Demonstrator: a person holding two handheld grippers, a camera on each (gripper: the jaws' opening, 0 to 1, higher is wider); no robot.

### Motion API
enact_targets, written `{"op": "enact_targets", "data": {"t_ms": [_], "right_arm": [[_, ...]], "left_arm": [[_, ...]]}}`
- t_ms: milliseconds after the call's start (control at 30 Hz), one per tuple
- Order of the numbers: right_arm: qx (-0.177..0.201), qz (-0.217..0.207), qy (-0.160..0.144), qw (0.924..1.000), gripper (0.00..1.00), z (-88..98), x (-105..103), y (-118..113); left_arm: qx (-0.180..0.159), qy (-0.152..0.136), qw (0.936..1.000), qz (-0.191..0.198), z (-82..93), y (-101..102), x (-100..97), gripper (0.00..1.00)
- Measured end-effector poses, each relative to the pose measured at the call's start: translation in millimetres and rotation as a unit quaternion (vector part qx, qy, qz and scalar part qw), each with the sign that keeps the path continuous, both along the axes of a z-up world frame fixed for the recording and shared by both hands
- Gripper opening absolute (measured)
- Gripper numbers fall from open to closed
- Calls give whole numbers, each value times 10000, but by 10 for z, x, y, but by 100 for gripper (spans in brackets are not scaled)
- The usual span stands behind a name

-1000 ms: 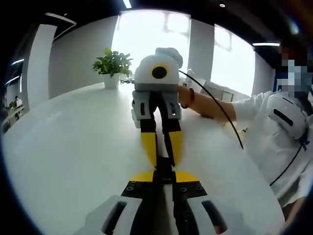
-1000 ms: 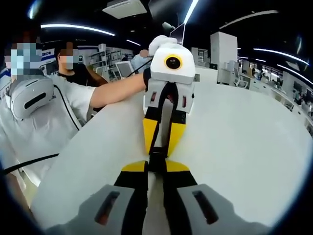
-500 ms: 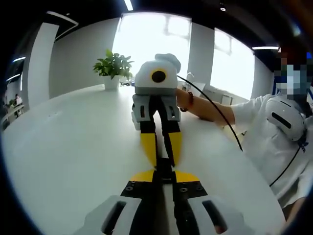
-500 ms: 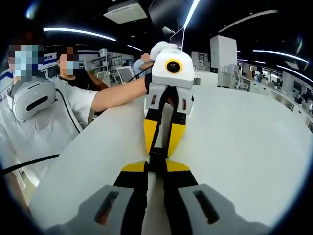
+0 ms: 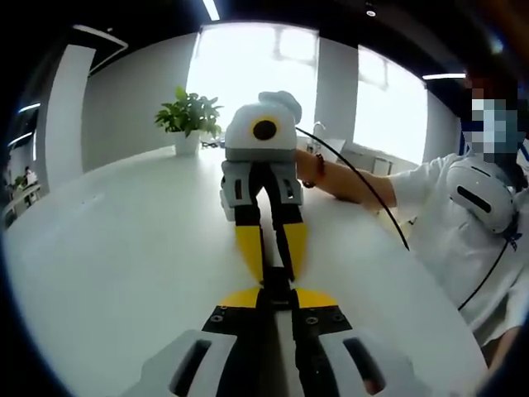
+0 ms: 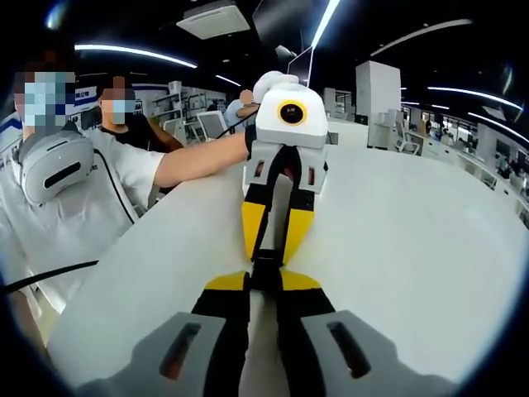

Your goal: Snap the two parts of the plastic buckle together until the buckle closes and remains connected.

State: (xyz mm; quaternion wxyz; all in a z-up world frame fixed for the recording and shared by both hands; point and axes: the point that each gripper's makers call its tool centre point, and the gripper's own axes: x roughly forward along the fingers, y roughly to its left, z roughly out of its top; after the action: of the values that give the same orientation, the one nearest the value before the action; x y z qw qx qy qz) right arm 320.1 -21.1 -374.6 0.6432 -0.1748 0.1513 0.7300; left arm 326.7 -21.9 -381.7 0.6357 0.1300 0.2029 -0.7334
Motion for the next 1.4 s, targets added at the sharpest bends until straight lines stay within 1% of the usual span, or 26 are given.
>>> {"op": "enact_targets", "data": {"t_ms": [100,267,333,367,433,500,533,567,633,667,733,800,833,867,900,967,1033,1133,1300,1367,1400], "right_arm": [[-5,0,-3,10000,10,-3,-6,8],[-12,4,-18,10000,10,-1,21,8],[-7,11,-23,10000,10,-1,27,9],[-7,10,-18,10000,10,-2,27,11],[-7,9,-22,10000,10,-4,21,15],[-6,10,-20,10000,10,-4,19,16],[-4,12,-21,10000,10,-4,23,16],[-3,10,-18,10000,10,-5,21,17],[-1,10,-16,10000,10,-6,16,20],[2,12,-17,10000,10,-6,16,21],[13,16,-17,10000,10,-4,30,18],[16,16,-14,10000,10,-2,40,15],[13,16,-17,10000,10,-2,41,15],[11,15,-18,10000,10,-2,42,15],[12,15,-17,10000,10,-4,35,17],[15,14,-14,10000,10,-6,27,20],[10,14,-15,10000,10,-7,27,21],[11,13,-12,10000,10,-4,44,18],[-2,8,-2,10000,10,-6,48,22],[-10,-54,107,9999,10,-2,64,38],[-20,-83,112,9999,10,-3,70,43]], "left_arm": [[7,-100,9999,-39,2,0,-4,11],[67,-141,9999,-74,12,3,-28,13],[107,-253,9996,-26,6,-13,-28,17],[110,-246,9996,-28,5,-20,-35,20],[113,-256,9996,-37,5,-13,-37,21],[119,-301,9995,-15,8,-10,-24,27],[48,-303,9995,-2,33,-19,-18,31],[-145,-267,9995,8,94,-47,-21,35],[-444,-315,9985,49,199,-64,15,41],[-623,-404,9972,108,261,-71,46,46],[-856,-444,9951,222,329,-87,82,58],[-993,-411,9936,361,368,-115,114,82],[-1156,-313,9917,464,406,-146,132,96],[-1182,-345,9902,662,412,-150,200,97],[-1147,-373,9911,568,403,-145,182,99],[-1128,-389,9910,605,397,-149,213,100],[-1038,-433,9915,661,369,-156,241,100],[-1026,-455,9912,705,368,-163,268,100],[-1083,-537,9889,862,394,-159,354,100],[-1094,-609,9873,982,405,-146,415,100],[-1072,-654,9868,1023,404,-133,438,100]]}}
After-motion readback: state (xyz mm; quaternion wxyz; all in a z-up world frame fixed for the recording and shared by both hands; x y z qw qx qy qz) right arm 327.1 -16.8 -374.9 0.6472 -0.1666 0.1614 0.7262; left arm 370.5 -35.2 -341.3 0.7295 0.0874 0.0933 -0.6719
